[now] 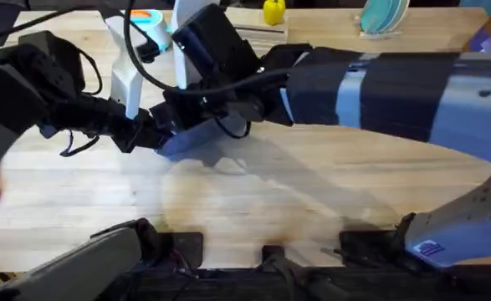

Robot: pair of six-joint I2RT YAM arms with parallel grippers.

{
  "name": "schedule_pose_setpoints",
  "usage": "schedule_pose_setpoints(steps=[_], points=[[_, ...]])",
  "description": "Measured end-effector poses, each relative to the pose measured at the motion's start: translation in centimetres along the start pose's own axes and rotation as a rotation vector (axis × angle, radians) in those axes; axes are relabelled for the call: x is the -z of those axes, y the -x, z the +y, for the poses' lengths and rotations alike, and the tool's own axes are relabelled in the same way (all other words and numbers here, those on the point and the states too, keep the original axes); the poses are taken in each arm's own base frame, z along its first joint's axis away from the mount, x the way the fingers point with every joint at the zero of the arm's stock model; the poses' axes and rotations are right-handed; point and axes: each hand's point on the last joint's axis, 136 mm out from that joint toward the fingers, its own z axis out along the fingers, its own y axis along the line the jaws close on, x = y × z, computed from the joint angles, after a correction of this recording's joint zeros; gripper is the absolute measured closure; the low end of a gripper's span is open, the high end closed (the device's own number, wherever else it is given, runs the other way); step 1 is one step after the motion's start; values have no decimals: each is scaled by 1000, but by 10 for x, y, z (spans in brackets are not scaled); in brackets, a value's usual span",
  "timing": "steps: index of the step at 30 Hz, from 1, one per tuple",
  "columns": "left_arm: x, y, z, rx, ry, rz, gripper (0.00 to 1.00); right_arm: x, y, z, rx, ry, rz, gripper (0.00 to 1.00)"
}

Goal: Unzip the bag, pick up the pens from the table one at a time and place them inside, then zip the bag closed.

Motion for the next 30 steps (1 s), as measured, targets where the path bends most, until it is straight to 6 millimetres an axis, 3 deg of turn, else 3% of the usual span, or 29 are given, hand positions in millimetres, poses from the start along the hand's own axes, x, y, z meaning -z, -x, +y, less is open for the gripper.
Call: schedule_pose_setpoints(steps=[9,12,17,22,24,25,26,30], points=[[0,0,0,0,0,0,959,0,-1,0,6,1,5,959],[0,0,-1,-1,-5,-4,959,2,1,-1,12,4,5,762],[0,1,0,-2,-3,-6,959,12,11,-8,-8,3,-2,522],[0,1,0,-2,-3,-5,959,44,20,-14,9,-16,0,219],[0,1,0,-2,-3,-5,959,60,24,-23,18,-39,-2,53],[0,1,0,-2,-2,-5,959,68,26,-28,21,-50,-5,20],[0,1,0,-2,-2,-5,959,101,31,-50,47,-109,-7,5],[0,1,0,-2,-2,-5,959,132,34,-73,85,-164,-10,5]])
